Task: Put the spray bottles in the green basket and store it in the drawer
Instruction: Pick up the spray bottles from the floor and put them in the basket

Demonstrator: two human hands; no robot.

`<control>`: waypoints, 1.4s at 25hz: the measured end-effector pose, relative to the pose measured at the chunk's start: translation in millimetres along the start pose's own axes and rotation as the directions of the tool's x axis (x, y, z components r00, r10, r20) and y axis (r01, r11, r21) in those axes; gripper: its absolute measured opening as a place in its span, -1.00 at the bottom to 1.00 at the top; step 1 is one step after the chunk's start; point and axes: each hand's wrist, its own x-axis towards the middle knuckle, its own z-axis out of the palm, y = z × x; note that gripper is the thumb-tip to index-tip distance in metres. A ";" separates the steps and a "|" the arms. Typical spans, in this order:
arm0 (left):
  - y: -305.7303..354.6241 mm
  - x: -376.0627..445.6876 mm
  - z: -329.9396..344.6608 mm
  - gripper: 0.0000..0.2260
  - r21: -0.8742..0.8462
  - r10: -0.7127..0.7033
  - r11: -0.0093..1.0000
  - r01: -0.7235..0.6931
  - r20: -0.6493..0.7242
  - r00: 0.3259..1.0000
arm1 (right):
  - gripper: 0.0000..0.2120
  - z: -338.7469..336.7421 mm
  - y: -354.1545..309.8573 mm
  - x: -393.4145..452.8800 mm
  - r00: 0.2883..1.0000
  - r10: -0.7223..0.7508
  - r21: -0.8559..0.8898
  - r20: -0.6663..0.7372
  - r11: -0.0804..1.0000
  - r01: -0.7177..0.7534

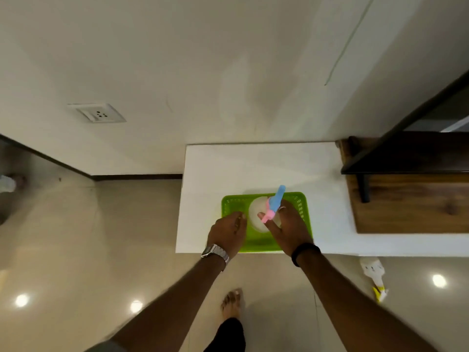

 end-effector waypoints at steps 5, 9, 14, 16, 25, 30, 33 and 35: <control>-60.5 17.5 -6.9 -0.73 -0.076 0.032 0.996 -0.038 -0.087 0.996 | -0.69 59.6 1.2 14.7 0.995 0.044 0.071 0.090 0.996 -0.050; -70.2 28.2 -5.8 -0.66 -0.061 0.159 0.985 -0.163 -0.064 0.985 | -0.73 84.2 -5.8 25.0 0.995 0.052 0.024 0.080 0.998 -0.054; -72.0 44.7 -8.5 -0.66 -0.063 0.158 0.984 -0.166 -0.116 0.981 | -0.57 94.8 -10.8 39.9 0.989 0.089 -0.032 0.122 0.996 -0.086; -71.7 49.2 -12.1 -0.68 -0.067 0.162 0.983 -0.173 -0.145 0.976 | -0.50 96.7 -11.6 45.2 0.983 0.126 -0.047 0.131 0.992 -0.121; -74.6 59.1 -17.7 -0.61 -0.025 0.136 0.990 -0.139 -0.088 0.987 | -0.38 99.2 -23.8 57.0 0.977 0.160 -0.051 0.142 0.987 -0.154; -76.2 42.5 -14.8 -0.44 0.289 0.053 0.956 -0.052 0.005 0.999 | -0.27 78.7 -14.0 35.0 0.984 0.136 -0.204 0.111 0.973 -0.111; -86.4 12.8 -12.4 -0.42 0.363 -0.128 0.919 0.154 -0.094 0.987 | -0.30 64.3 -6.5 9.9 0.995 0.027 -0.398 0.098 0.917 0.014; -88.5 -16.5 0.7 -0.51 0.301 -0.252 0.907 0.295 -0.173 0.952 | -0.30 46.5 6.8 -16.0 0.997 -0.003 -0.451 0.072 0.892 0.035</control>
